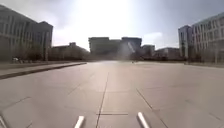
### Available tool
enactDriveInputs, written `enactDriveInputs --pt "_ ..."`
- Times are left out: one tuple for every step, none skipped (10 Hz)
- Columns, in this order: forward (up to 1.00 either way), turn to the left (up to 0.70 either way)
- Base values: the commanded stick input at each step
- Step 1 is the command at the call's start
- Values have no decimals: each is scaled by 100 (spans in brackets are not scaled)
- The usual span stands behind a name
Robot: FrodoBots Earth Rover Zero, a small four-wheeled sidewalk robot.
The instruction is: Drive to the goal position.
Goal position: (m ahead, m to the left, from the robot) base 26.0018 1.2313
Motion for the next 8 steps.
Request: enactDriveInputs --pt "100 0" --pt "100 0" --pt "100 0" --pt "100 0" --pt "100 0" --pt "100 0" --pt "100 0" --pt "100 0"
